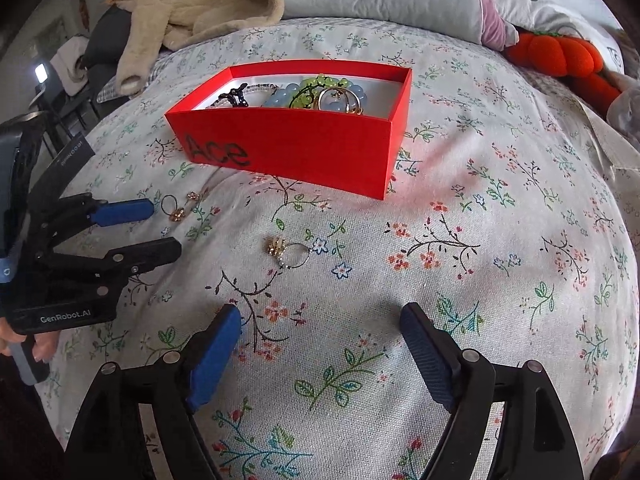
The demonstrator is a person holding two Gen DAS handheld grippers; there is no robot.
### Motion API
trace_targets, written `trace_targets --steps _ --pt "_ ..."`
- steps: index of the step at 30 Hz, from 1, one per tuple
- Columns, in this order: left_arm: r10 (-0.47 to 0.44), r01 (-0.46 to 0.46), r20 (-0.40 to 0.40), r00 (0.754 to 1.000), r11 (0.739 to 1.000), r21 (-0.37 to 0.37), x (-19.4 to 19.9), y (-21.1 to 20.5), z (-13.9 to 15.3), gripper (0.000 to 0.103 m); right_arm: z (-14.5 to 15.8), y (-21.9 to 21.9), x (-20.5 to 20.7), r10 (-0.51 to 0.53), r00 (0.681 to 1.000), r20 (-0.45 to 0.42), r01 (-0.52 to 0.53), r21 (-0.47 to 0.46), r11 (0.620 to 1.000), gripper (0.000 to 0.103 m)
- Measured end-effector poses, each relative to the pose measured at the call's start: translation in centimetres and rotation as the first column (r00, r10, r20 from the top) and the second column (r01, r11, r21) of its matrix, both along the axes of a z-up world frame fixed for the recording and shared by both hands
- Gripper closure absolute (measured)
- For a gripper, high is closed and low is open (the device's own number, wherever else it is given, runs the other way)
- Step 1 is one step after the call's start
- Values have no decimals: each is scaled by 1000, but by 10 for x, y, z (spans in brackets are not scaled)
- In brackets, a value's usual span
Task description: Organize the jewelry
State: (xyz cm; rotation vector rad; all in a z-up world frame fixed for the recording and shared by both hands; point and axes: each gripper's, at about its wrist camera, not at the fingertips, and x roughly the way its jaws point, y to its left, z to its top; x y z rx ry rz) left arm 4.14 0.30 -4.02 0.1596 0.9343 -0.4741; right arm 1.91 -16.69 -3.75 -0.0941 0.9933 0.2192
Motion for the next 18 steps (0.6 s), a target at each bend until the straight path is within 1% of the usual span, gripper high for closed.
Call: trace_targets --steps 2,4,6,10,12,14,18 --pt "-7 7 -3 1000 1000 -4 2 -2 0 56 0 0 0 2 1000 0 -2 0 1000 19" --pt "-10 10 -2 1000 1000 -2 3 -4 0 60 0 0 1 3 1000 0 -3 1 1000 19" --pt "-10 10 -3 1000 1000 -1 4 -6 0 66 0 0 1 3 1000 0 -3 0 1000 19" --pt "-9 9 -5 1000 1000 6 5 -8 0 76 0 0 1 -1 1000 0 1 -1 1000 19" --pt "-6 6 -4 1000 1000 12 4 -9 0 86 0 0 1 -1 1000 0 1 -1 1000 19" --pt "4 -4 -4 1000 1000 11 5 -8 1 89 0 0 2 -4 1000 -1 4 -1 1000 19" --pt "25 -25 -6 1000 1000 2 5 -5 3 89 0 1 4 -11 1000 0 11 -2 1000 19"
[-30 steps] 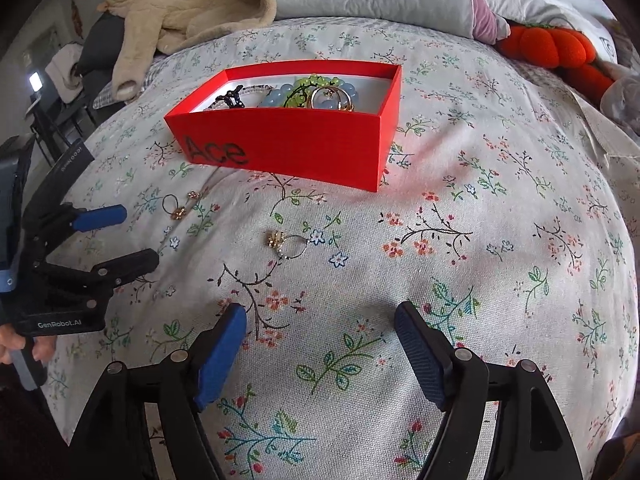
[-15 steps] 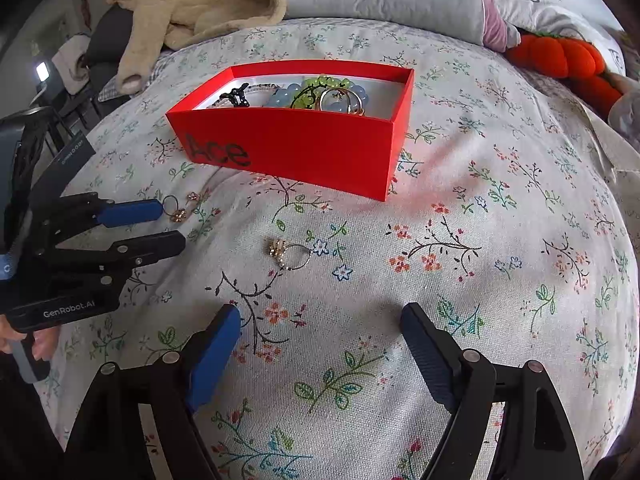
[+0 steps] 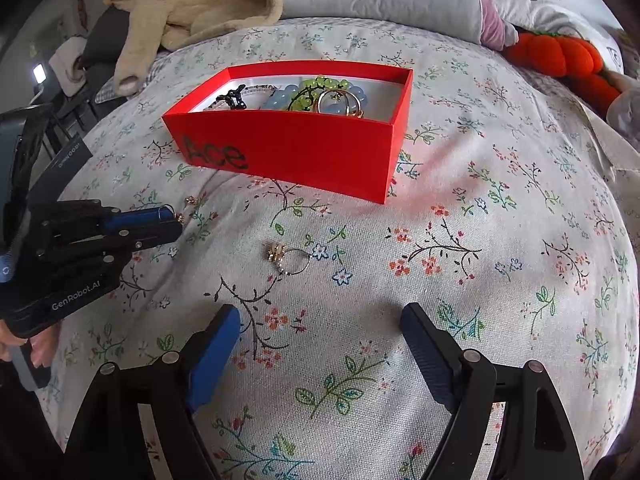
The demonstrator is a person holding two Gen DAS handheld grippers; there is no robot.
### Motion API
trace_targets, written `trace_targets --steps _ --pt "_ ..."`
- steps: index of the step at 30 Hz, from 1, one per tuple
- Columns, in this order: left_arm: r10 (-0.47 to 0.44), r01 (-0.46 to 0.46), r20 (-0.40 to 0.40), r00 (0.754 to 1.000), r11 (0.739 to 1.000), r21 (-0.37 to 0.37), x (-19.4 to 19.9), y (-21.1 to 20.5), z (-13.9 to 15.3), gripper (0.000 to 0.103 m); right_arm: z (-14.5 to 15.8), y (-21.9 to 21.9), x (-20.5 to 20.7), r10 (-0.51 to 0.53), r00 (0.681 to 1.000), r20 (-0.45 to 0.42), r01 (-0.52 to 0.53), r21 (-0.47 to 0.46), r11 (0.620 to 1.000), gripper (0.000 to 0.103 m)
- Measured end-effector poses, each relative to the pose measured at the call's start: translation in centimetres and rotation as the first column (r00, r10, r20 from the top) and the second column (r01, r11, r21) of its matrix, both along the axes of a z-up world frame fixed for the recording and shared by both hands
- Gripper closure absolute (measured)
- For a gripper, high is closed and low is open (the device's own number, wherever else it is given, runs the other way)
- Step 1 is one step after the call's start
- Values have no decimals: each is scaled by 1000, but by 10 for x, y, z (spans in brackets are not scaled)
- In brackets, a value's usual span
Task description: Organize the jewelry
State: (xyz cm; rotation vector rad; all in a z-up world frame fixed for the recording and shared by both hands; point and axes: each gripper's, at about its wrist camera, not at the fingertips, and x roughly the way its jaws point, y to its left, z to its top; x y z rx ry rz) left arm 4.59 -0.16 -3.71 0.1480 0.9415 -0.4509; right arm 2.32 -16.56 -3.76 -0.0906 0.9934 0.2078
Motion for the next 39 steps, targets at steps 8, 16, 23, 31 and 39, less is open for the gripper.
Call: trace_targets --steps 8,16,23,31,39 --pt "12 -12 -8 1000 1000 -23 0 10 6 89 -2 -2 12 -14 999 31 15 -30 999 19" --pt "22 -22 -18 1000 999 -28 2 16 6 89 -1 11 13 70 996 62 -67 -55 996 50" --pt "21 -22 -20 1000 999 -30 1 16 7 89 0 19 9 176 982 68 -174 -41 984 82" --pt "26 -26 -22 999 999 -22 1 15 5 89 1 13 4 168 984 60 -166 -35 986 84" --pt "30 -31 -19 999 999 -26 1 15 7 89 5 -1 -8 129 990 51 -127 -34 991 87"
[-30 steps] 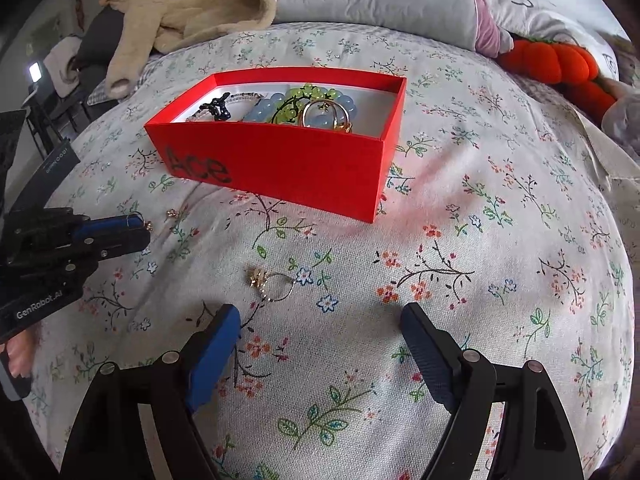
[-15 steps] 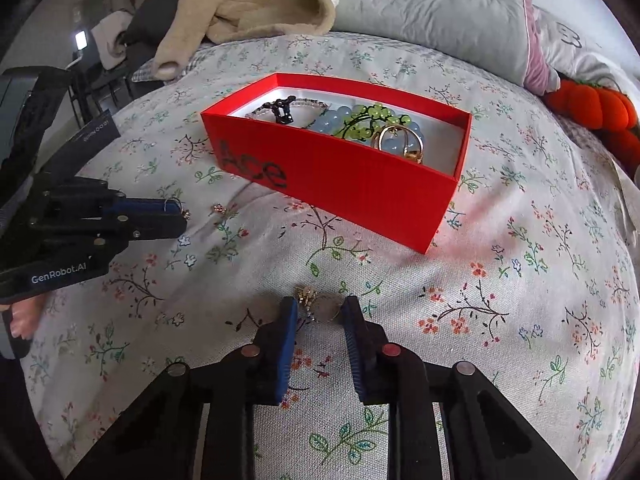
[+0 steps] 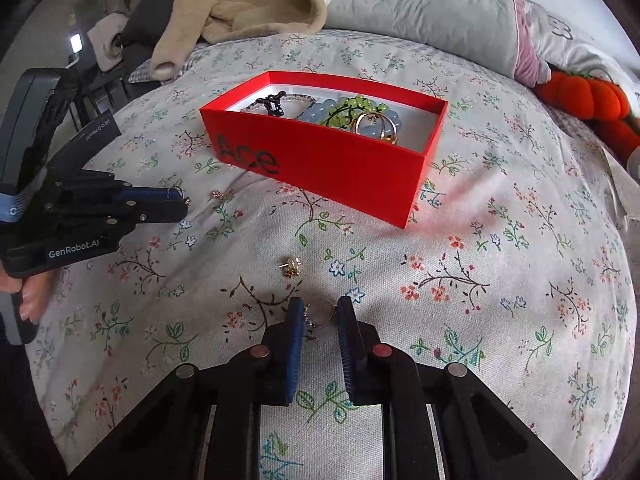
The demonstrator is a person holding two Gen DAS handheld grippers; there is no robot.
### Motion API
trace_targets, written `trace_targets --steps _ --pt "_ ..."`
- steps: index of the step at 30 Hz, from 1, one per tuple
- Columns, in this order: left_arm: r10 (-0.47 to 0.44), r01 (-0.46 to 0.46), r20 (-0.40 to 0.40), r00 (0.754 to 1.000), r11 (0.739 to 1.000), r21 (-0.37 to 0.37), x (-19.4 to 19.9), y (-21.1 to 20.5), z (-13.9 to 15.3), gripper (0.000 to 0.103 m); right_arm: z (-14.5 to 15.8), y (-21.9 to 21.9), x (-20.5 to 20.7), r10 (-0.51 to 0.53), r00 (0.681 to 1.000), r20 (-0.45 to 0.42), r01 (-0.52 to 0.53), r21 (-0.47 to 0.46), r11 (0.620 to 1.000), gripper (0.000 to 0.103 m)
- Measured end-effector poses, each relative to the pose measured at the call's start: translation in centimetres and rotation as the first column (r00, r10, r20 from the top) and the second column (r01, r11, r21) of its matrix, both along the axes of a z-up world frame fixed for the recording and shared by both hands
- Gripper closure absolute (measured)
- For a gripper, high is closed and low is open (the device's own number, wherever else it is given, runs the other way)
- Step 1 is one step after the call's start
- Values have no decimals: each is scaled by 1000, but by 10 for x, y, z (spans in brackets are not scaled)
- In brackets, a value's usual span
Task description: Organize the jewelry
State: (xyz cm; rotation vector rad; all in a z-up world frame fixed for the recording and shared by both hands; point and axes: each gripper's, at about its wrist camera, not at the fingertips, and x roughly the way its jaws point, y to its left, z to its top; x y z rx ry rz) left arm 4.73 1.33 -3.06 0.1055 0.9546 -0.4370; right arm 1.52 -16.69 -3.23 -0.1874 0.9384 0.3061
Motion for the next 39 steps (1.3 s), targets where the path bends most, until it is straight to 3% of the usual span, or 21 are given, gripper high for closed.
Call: trace_targets --steps 6,11,14,16,21,29,39 --pt "3 -3 6 1000 1000 -8 -2 1 5 89 4 -12 -6 -44 999 -32 45 34 998 90" --pt "16 -16 -8 1000 1000 -5 -3 4 3 89 2 -13 -11 -27 998 -65 29 43 999 86" --pt "21 -21 -16 1000 1000 6 -4 5 0 89 0 -11 -11 -25 998 -66 29 46 999 72" --pt "23 -22 -19 1000 1000 12 -4 6 -1 89 0 -11 -9 -47 997 -55 50 46 998 42" --pt "24 -24 -23 999 1000 15 -5 7 -2 89 -3 -11 0 -69 997 -36 70 47 996 42" --pt "21 -20 -27 999 1000 20 -3 5 -4 89 -7 -9 5 -70 998 1 70 47 996 56" --pt "31 -30 -32 999 999 23 -3 5 -1 89 -4 -4 5 -36 999 -14 37 54 998 92"
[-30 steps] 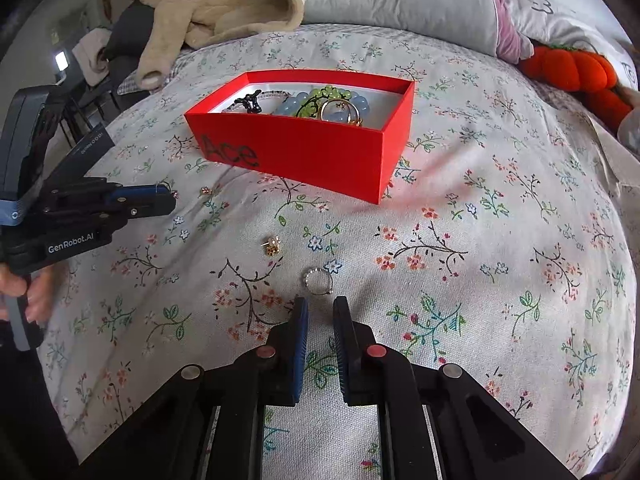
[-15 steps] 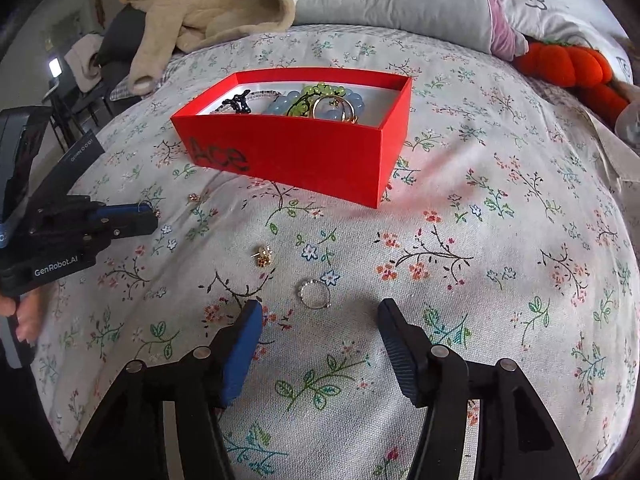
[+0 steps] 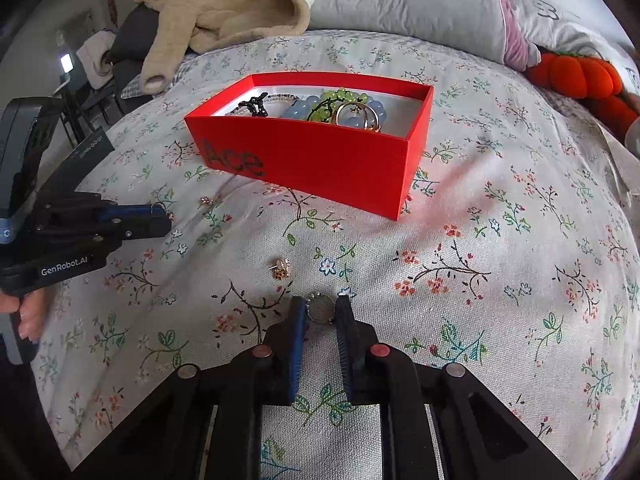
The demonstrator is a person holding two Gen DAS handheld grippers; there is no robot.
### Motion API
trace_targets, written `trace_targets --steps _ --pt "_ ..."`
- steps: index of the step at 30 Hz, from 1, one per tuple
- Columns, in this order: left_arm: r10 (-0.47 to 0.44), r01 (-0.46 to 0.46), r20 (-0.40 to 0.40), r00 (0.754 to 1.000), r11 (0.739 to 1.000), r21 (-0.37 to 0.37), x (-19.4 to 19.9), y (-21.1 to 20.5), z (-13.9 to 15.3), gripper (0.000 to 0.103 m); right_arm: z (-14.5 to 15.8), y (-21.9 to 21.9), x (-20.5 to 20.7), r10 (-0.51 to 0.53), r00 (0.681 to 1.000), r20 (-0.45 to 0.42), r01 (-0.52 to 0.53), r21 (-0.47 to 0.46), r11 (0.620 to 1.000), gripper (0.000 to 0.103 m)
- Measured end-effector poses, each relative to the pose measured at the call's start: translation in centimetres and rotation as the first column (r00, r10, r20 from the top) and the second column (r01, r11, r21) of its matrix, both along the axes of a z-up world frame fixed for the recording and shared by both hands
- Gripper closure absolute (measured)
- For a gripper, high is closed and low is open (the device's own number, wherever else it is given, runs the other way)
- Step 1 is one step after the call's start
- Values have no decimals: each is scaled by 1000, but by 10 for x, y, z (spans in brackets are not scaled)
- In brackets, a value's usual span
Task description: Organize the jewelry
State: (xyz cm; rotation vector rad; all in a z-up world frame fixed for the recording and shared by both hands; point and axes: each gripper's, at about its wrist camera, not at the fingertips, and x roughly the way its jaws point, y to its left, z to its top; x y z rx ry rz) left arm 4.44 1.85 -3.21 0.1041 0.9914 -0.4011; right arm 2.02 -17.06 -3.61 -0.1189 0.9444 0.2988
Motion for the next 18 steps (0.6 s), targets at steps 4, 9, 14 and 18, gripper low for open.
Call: trace_targets --steps 4,9,14,18 --pt "1 -1 8 1000 1000 -11 -2 0 7 89 4 -1 -2 -1 1000 -8 1 1 1000 96" --pt "5 -4 16 1000 1000 -21 -4 1 12 89 14 -4 -7 -1 1000 12 1 19 1000 97" --pt "14 -14 18 1000 999 -29 -4 5 15 89 24 -11 -13 -13 999 31 12 34 999 98" --pt "29 -29 16 999 999 -45 -2 11 18 89 30 -17 -15 -30 999 43 28 50 998 98"
